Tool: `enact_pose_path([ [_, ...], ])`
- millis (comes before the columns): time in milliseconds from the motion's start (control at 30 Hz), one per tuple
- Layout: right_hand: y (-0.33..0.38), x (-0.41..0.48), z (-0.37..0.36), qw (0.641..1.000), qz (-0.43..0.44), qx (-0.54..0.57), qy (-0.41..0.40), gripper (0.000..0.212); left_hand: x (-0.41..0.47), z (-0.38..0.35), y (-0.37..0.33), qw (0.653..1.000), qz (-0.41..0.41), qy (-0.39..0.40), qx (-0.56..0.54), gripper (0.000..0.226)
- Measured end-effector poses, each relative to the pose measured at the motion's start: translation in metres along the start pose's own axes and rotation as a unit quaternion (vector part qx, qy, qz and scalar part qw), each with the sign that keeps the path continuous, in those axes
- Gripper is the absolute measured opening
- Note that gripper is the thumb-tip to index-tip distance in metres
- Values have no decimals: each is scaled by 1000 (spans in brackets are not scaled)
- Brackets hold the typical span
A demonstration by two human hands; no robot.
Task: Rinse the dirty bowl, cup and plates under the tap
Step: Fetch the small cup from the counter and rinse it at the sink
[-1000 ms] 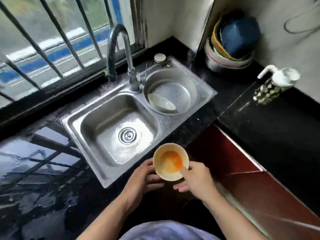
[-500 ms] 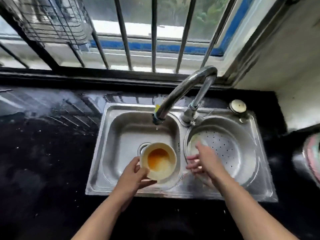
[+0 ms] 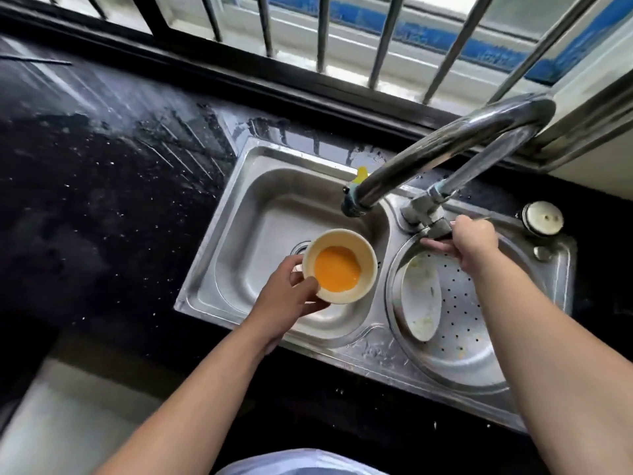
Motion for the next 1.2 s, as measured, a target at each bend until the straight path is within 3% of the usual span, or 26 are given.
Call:
enact_pose_path([
  [100, -8, -2, -1, 998, 7, 69, 0, 4, 2, 1, -3, 1000, -2, -8, -2, 39],
  [267, -12, -1, -2, 996, 4, 92, -3, 6, 7, 3, -11, 1000, -2, -8, 1, 42],
  [433, -6, -30, -8, 985, -66, 156, 17, 33, 11, 7, -19, 1000, -7, -2, -7, 40],
  [500, -4, -58, -12, 994, -58, 91, 31, 41, 14, 10, -21, 1000, -5, -5, -12, 43],
  [567, -1, -94, -10, 998, 43, -46, -10, 38, 18, 13, -21, 1000, 1, -8, -9, 48],
  [633, 10, -147, -21, 945, 257, -197, -57, 28, 23, 16, -21, 1000, 7, -9, 0, 49],
  [667, 12, -177, -38, 908, 352, -227, -19, 25, 25, 18, -21, 1000, 9, -10, 6, 49],
  [733, 7, -212, -78, 854, 427, -275, 110, 27, 27, 19, -22, 1000, 11, -13, 21, 51],
  [867, -4, -210, -149, 759, 374, -478, 237, 33, 27, 16, -30, 999, -3, -1, 53, 51],
  [933, -9, -209, -171, 714, 360, -529, 284, 36, 27, 15, -35, 998, -12, 0, 57, 48],
  [1000, -17, -212, -172, 730, 312, -504, 339, 37, 27, 18, -38, 998, -14, -8, 65, 50],
  [1067, -25, -205, -162, 752, 257, -493, 354, 25, 26, 22, -37, 997, -14, -9, 76, 57],
  [1133, -25, -194, -155, 748, 243, -528, 321, 19, 23, 23, -34, 993, -21, -7, 115, 64],
  [1200, -19, -194, -161, 730, 294, -551, 277, 23, 22, 21, -33, 986, -34, -8, 164, 70],
])
Point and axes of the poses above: each hand's wrist, its own x-axis towards the middle knuckle, its own z-axis out of the back of the hand, y = z × x, the point moved 5 cm from there along x, towards the middle knuckle, and after that the axes turned 6 degrees about x, right-handed, at the moved point
